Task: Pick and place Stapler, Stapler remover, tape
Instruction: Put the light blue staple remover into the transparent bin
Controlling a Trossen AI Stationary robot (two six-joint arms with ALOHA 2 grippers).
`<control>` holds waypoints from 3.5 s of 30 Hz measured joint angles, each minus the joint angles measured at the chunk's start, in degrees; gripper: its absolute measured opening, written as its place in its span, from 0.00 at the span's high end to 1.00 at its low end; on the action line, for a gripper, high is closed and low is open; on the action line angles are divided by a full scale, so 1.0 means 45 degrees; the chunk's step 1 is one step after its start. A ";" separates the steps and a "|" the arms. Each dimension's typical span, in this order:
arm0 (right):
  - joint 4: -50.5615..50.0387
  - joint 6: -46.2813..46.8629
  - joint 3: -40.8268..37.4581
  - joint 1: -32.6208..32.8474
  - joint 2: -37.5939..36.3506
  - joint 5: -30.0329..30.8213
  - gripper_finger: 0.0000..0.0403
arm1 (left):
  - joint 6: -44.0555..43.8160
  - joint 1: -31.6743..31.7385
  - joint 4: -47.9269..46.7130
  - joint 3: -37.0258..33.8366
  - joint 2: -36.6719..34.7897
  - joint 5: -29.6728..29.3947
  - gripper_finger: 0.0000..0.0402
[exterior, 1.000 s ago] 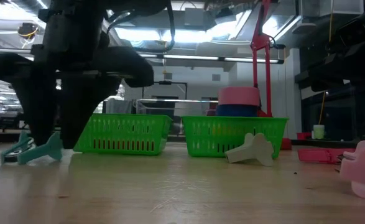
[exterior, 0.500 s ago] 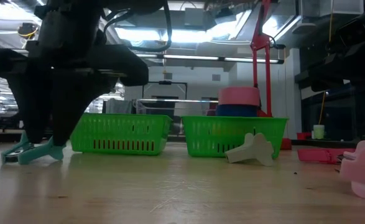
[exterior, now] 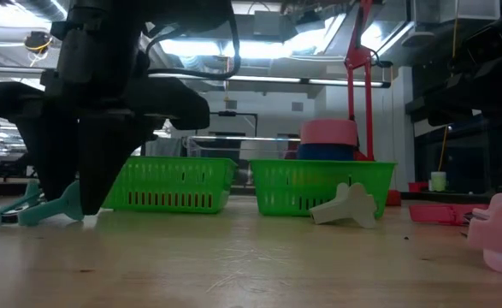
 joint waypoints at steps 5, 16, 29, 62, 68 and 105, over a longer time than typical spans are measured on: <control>0.0001 -0.0004 -0.0002 0.0000 0.0000 0.0000 0.82 | 0.0012 -0.0024 -0.0002 0.0000 0.0000 0.0000 0.73; 0.0000 -0.0003 -0.0002 0.0000 0.0000 0.0000 0.82 | 0.0524 -0.0029 0.0030 0.0000 0.0000 -0.0115 0.92; 0.0000 -0.0002 -0.0002 0.0000 -0.0001 0.0000 0.82 | 0.1825 -0.0029 0.2069 0.0063 -0.0915 0.1037 0.92; 0.0005 -0.0005 0.0001 0.0000 0.0000 0.0000 0.82 | 2.2492 0.6004 0.6770 0.0087 -0.4333 -0.1820 0.90; 0.0000 0.0000 -0.0002 0.0000 0.0000 0.0000 0.82 | 2.6145 0.7392 0.6017 0.0085 -0.4170 -0.1317 0.91; 0.0005 0.0000 -0.0002 0.0000 0.0000 0.0000 0.82 | 2.6444 0.9180 0.5501 0.0000 -0.2890 0.0086 0.90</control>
